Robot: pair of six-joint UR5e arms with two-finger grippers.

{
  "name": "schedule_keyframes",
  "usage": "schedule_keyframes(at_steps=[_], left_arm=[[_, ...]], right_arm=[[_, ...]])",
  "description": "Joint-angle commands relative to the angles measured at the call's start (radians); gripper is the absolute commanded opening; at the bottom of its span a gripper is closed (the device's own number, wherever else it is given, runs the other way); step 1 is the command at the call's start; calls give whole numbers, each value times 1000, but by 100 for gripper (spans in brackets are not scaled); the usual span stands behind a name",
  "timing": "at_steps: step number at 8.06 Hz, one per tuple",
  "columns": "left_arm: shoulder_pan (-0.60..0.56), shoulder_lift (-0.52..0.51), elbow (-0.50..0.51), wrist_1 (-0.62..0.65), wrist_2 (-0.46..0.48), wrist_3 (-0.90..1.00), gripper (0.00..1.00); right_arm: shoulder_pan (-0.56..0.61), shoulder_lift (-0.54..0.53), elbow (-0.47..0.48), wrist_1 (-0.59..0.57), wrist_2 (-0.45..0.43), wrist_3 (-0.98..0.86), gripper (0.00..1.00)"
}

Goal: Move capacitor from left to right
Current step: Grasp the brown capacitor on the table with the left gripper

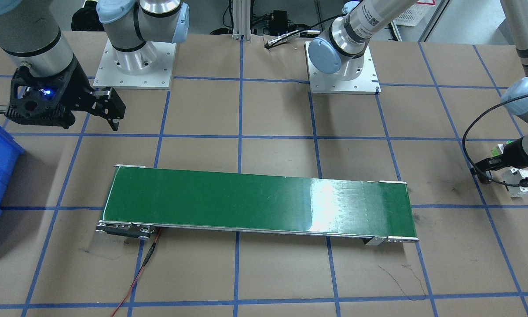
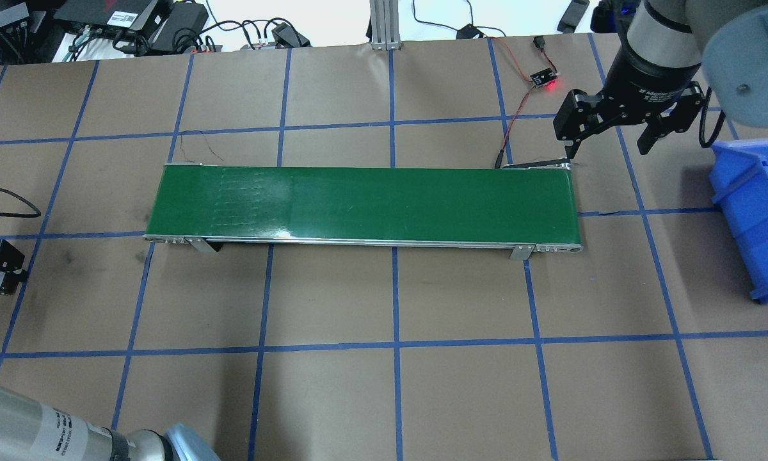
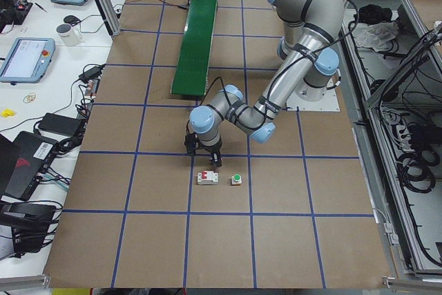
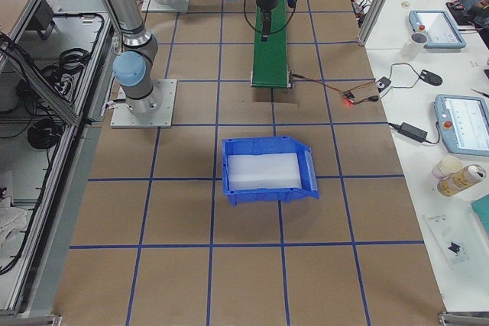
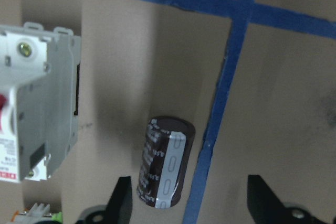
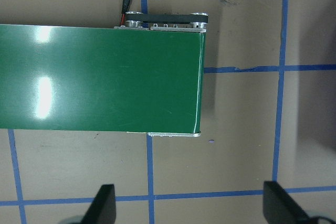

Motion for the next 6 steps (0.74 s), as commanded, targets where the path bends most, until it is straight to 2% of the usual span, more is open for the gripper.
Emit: schedule_keyframes(at_steps=[1,3,6], left_arm=[[2,-9,0,1,10,2,63],[2,-12,1,2,69,3,64],[2,-20,2,2,71,26,62]], right_arm=[[0,-1,0,0,1,-1,100],[0,-1,0,0,-1,-1,100],[0,-2,0,0,1,-1,100]])
